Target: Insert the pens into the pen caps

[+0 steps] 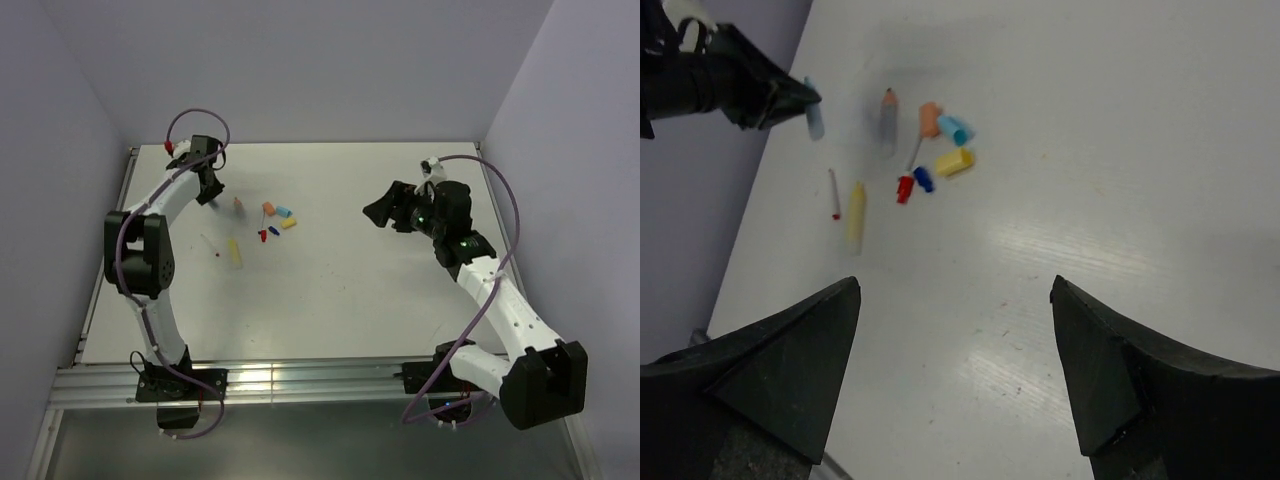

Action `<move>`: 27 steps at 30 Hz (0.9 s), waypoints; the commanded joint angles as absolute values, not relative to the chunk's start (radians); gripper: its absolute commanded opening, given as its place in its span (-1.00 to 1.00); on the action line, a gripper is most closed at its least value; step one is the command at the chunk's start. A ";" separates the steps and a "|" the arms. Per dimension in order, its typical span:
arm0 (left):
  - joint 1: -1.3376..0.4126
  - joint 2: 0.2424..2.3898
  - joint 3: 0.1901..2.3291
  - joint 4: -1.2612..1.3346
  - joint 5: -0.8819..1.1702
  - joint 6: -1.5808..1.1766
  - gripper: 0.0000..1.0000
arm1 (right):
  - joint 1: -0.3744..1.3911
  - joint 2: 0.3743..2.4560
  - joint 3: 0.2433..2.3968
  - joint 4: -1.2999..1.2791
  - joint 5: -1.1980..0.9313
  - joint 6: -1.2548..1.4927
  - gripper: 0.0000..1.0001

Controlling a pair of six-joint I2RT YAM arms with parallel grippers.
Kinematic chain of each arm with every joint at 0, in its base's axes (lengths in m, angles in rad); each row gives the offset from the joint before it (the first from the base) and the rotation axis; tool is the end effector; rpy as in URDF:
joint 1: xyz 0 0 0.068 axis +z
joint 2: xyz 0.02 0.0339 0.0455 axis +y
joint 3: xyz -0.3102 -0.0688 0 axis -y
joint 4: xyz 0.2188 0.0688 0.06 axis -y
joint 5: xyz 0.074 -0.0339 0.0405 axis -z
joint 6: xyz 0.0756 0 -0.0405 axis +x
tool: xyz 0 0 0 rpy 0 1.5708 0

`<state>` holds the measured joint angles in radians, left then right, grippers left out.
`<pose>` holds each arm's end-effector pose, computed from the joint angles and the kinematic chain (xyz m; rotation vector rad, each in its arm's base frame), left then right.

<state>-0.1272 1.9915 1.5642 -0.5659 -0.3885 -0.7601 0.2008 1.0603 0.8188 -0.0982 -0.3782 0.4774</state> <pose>0.4493 -0.0286 0.2400 -0.9014 2.2911 0.1233 0.2210 0.0735 0.3420 0.0074 1.9710 0.8120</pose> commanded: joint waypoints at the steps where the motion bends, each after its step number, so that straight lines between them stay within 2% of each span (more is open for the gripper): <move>1: -0.205 1.810 1.523 -0.526 -0.367 -0.758 -0.99 | 0.264 1.089 0.885 0.032 -0.523 0.491 0.68; 7: -0.322 1.640 1.411 -0.491 -0.341 -0.807 -0.99 | 0.336 1.198 0.910 0.224 -0.626 0.572 0.69; 14: -0.481 1.519 1.381 -0.456 -0.336 -0.867 -0.99 | 0.419 1.360 0.945 0.392 -0.623 0.635 0.60; 27: -0.661 1.500 1.410 -0.442 -0.350 -0.923 -0.99 | 0.518 1.532 1.022 0.497 -0.531 0.678 0.45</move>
<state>-0.6407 1.5284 1.3819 -0.4751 -0.3450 -0.8978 0.5037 1.5196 0.9619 0.4133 -0.5648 0.6655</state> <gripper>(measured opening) 0.268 0.734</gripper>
